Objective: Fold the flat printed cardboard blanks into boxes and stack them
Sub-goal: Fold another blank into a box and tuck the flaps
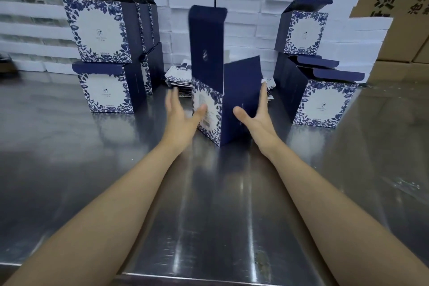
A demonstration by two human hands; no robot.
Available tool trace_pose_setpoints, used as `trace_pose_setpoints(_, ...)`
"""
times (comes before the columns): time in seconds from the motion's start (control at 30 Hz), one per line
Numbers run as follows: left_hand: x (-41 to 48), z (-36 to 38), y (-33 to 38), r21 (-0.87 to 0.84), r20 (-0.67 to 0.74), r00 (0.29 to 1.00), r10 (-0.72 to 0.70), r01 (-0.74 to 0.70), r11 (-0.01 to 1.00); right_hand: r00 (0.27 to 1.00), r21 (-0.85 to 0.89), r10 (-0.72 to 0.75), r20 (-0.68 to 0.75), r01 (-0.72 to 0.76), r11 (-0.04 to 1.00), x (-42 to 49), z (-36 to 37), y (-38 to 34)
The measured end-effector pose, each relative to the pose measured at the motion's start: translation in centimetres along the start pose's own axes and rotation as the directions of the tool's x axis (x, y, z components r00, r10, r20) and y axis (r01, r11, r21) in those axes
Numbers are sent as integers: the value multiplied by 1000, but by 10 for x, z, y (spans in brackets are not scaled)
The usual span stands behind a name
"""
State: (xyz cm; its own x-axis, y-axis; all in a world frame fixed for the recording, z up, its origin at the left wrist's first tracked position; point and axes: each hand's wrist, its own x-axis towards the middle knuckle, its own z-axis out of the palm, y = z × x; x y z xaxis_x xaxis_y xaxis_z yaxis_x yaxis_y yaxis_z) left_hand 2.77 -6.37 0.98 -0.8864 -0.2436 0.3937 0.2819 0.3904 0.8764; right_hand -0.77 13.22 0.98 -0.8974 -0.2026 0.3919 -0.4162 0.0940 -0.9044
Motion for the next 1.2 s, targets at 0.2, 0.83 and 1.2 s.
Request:
trace_pose_setpoints(0.2,7,-5,3,-139,-302,939,-164,126,982,933,112,-16,-360,60,992,0,-4,-7)
trace_pose_setpoints(0.83,-1,4,19,-18,-304,953,-7,2,1000,968,-147,-200,-153,178,973,-5,9,-4)
trace_pose_setpoints(1.2,-6,-3,25,-140,-91,939,331,-341,930,899,-244,-418,-131,380,892,-7,13,-19)
